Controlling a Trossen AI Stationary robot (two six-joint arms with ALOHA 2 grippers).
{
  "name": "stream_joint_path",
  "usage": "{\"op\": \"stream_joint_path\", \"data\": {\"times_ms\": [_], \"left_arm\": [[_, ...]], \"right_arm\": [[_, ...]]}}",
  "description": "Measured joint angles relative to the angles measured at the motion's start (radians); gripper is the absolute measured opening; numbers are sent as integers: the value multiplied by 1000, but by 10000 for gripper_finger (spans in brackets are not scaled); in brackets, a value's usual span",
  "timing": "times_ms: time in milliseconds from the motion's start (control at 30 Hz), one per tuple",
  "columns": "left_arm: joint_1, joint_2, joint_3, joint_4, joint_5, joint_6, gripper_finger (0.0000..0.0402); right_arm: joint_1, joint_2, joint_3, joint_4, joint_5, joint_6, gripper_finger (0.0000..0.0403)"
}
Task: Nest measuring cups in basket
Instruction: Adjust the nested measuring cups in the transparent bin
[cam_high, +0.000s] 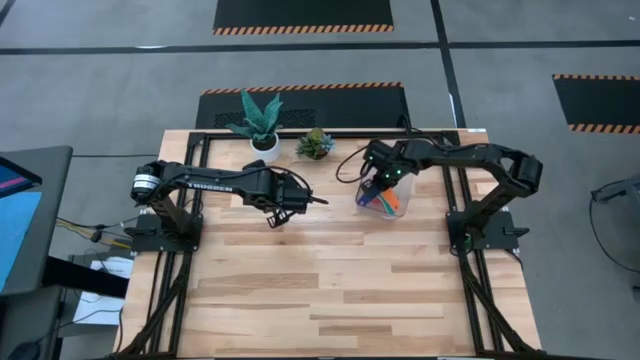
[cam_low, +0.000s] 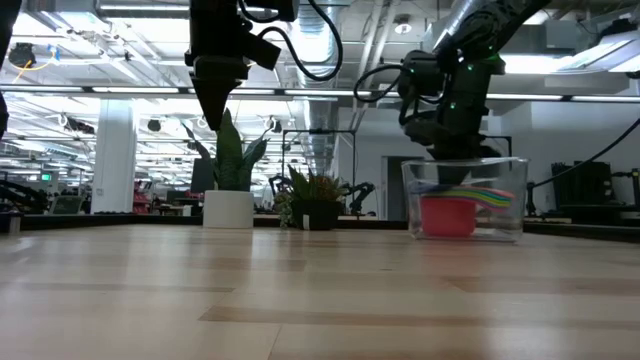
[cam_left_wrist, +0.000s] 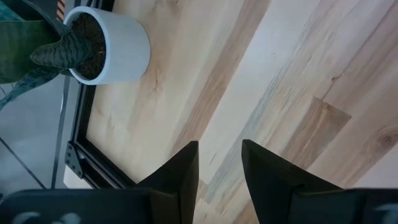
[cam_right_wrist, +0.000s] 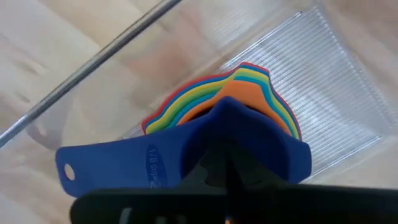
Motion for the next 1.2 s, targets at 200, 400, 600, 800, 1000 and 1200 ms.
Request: {"op": "stream_joint_path", "data": {"times_ms": [200,400,600,800,1000,1200], "left_arm": [[0,0,0,0,2,0,113],[0,0,0,0,2,-1,113],[0,0,0,3,2,-2,113],[0,0,0,7,1,-1,113],[0,0,0,21,-2,4,113],[0,0,0,29,-1,3,113]], "right_arm": [[-21,-14,-1,-27,22,-12,9],[-26,-53,-1,-34,57,-17,6],[-33,-120,-1,-40,73,-17,9],[-12,-181,-1,29,73,-33,5],[19,-144,0,47,41,-90,4],[31,-129,0,106,38,-99,5]]}}
